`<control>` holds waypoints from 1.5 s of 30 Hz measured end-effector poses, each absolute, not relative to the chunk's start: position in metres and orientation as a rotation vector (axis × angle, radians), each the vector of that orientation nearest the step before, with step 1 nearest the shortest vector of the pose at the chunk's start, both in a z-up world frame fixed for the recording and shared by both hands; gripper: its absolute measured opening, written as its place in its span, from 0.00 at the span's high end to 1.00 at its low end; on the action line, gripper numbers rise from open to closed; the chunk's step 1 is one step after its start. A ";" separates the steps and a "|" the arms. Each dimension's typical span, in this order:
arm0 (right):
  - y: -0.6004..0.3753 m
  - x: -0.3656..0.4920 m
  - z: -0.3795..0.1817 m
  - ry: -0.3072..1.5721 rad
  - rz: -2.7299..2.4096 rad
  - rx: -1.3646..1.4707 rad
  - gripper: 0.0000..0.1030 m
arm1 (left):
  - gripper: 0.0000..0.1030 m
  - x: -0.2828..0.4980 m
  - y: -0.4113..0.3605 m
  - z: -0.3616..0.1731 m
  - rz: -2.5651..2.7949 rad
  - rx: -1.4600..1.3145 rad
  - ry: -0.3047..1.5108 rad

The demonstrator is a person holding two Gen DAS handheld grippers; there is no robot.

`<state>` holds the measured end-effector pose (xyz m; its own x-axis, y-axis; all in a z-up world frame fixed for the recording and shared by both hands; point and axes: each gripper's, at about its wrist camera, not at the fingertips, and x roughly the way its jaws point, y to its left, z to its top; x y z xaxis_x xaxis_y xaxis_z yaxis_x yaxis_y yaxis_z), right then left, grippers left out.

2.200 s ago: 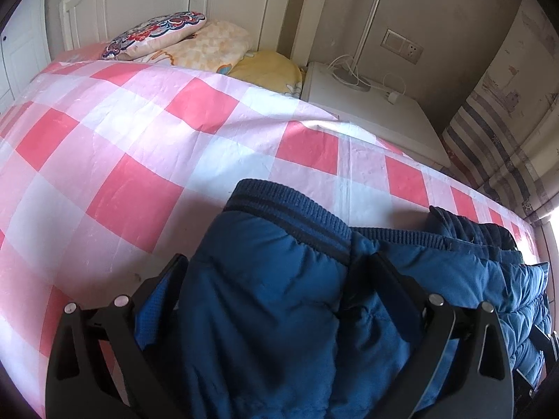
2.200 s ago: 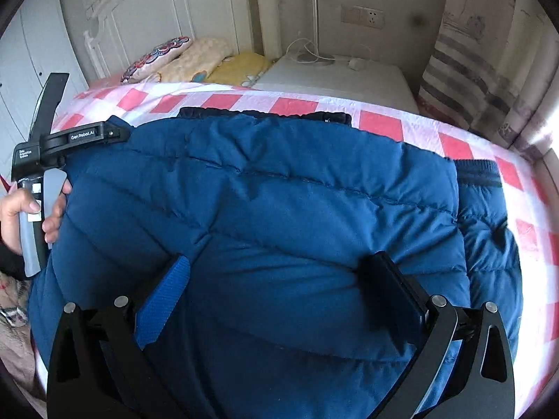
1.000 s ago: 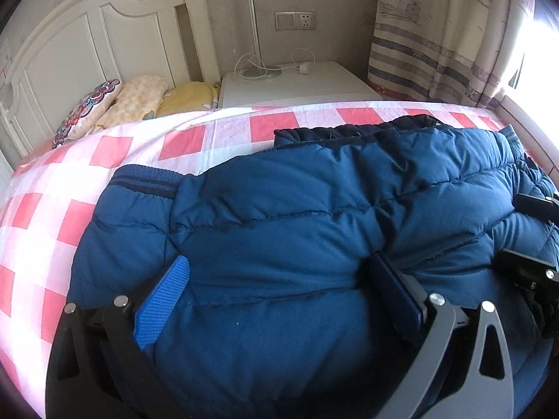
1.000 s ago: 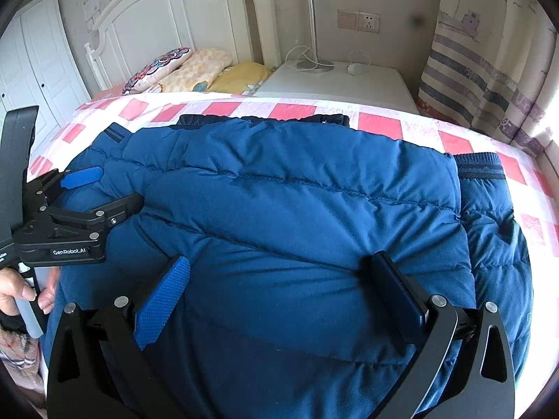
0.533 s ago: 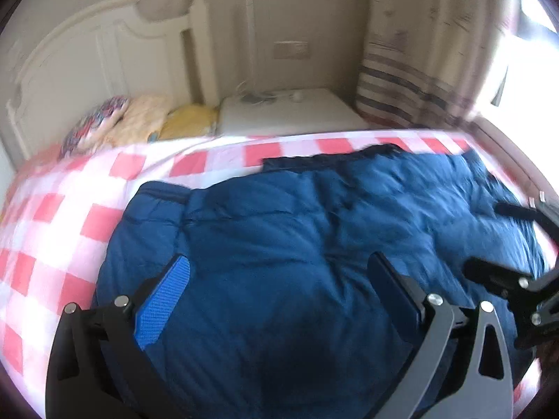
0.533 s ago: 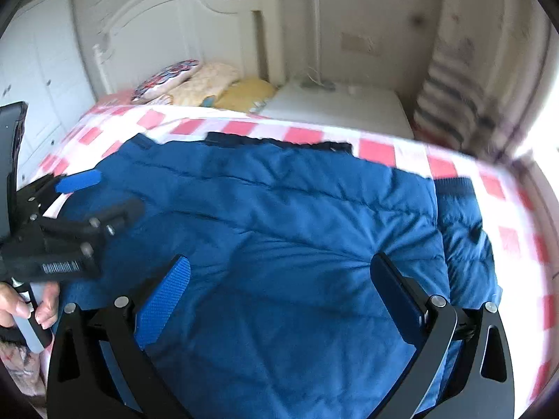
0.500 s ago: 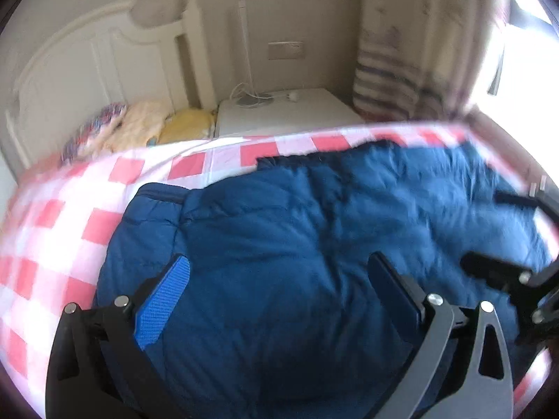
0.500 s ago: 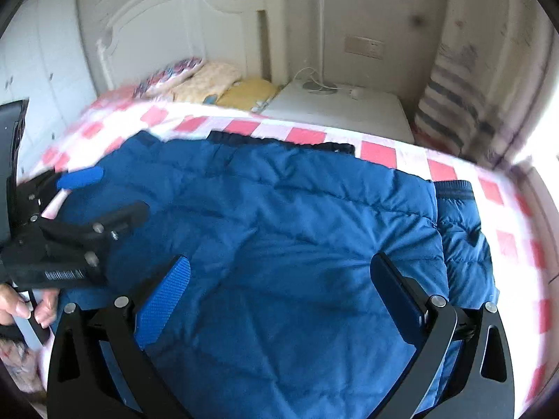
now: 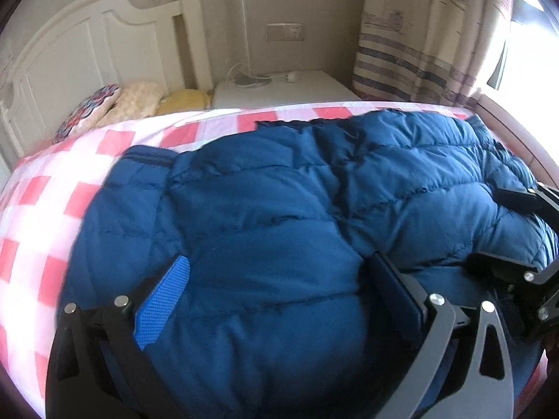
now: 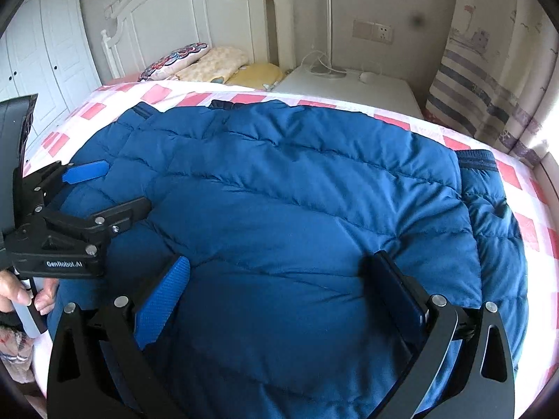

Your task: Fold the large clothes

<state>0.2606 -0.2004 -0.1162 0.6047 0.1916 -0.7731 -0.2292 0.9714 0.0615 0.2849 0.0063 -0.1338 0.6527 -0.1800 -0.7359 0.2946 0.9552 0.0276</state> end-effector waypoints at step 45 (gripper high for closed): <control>-0.188 0.191 -0.125 0.815 0.267 -0.186 0.04 | 0.02 0.207 -0.003 -0.141 -0.268 0.194 0.771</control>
